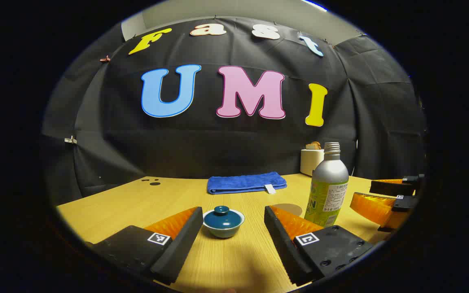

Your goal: Open the teacup lid with one hand, grasp the water bottle and pour water into the teacup with the other hand; after pouring, place the water bottle on the coaster and then close the teacup lid.

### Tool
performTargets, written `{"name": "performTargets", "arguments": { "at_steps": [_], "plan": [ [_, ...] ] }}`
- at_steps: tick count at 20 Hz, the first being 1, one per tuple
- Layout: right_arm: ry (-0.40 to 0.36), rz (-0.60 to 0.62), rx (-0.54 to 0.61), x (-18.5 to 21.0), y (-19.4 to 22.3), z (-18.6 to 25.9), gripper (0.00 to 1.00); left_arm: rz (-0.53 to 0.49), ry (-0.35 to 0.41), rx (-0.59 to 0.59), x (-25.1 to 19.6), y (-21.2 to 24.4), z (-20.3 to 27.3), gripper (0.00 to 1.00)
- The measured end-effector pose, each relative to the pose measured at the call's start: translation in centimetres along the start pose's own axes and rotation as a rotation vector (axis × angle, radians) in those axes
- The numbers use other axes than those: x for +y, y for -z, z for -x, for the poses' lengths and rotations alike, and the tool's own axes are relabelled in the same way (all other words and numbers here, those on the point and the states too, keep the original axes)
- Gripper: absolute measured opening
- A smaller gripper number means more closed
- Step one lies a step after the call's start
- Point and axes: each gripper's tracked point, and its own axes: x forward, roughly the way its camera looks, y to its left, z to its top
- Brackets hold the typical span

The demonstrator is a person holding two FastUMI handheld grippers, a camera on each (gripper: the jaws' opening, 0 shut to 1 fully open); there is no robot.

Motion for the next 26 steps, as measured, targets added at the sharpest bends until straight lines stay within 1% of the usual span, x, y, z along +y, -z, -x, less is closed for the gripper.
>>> {"name": "performTargets", "arguments": {
  "at_steps": [3, 4, 5, 6, 9, 11, 12, 17, 18, 19, 21, 24, 26],
  "plan": [
    [-0.015, 0.000, 0.002, 0.2, -0.3, -0.4, 0.98, 0.000, 0.000, 0.000, 0.0, -0.1, 0.1, 0.96],
    [-0.015, 0.000, 0.002, 0.3, -0.3, -0.5, 0.96, 0.000, 0.000, 0.000, 0.0, -0.1, 0.1, 0.96],
    [-0.015, 0.001, 0.003, 0.3, -0.3, -0.4, 0.98, 0.000, 0.000, 0.000, 0.0, -0.1, 0.0, 0.96],
    [-0.015, 0.000, 0.002, 0.3, -0.3, -0.4, 0.96, 0.000, 0.000, 0.000, 0.0, 0.0, 0.1, 0.96],
    [-0.015, 0.000, 0.001, 0.3, -0.3, -0.4, 0.98, 0.000, 0.000, 0.001, 0.0, -0.1, 0.1, 0.96],
    [-0.015, 0.000, 0.001, 0.3, -0.4, -0.5, 0.96, 0.000, 0.000, 0.000, -0.1, -0.1, 0.1, 0.96],
    [-0.014, 0.000, 0.001, 0.3, -0.4, -0.6, 0.98, 0.000, 0.001, 0.000, 0.0, 0.0, 0.0, 0.96],
    [-0.014, -0.001, 0.000, 0.4, -0.2, -0.6, 0.98, 0.001, 0.000, 0.001, 0.0, -0.1, 0.1, 0.96],
    [-0.014, 0.000, -0.001, 0.4, -0.3, -0.6, 0.96, 0.001, -0.003, 0.001, 0.0, 0.0, 0.1, 0.96],
    [-0.014, -0.001, -0.001, 0.3, -0.2, -0.7, 0.98, 0.001, -0.008, 0.001, 0.1, -0.1, 0.1, 0.96],
    [-0.013, -0.001, -0.002, 0.4, -0.2, -0.7, 0.98, 0.001, -0.022, 0.002, 0.5, -0.1, -0.2, 0.96],
    [-0.013, -0.001, -0.002, 0.3, -0.2, -0.7, 0.98, -0.002, -0.001, 0.005, 0.6, 0.0, -1.5, 0.96],
    [-0.013, -0.001, -0.002, 0.4, -0.1, -0.7, 0.98, -0.007, -0.013, 0.012, 1.6, 0.1, -2.8, 0.96]
  ]
}}
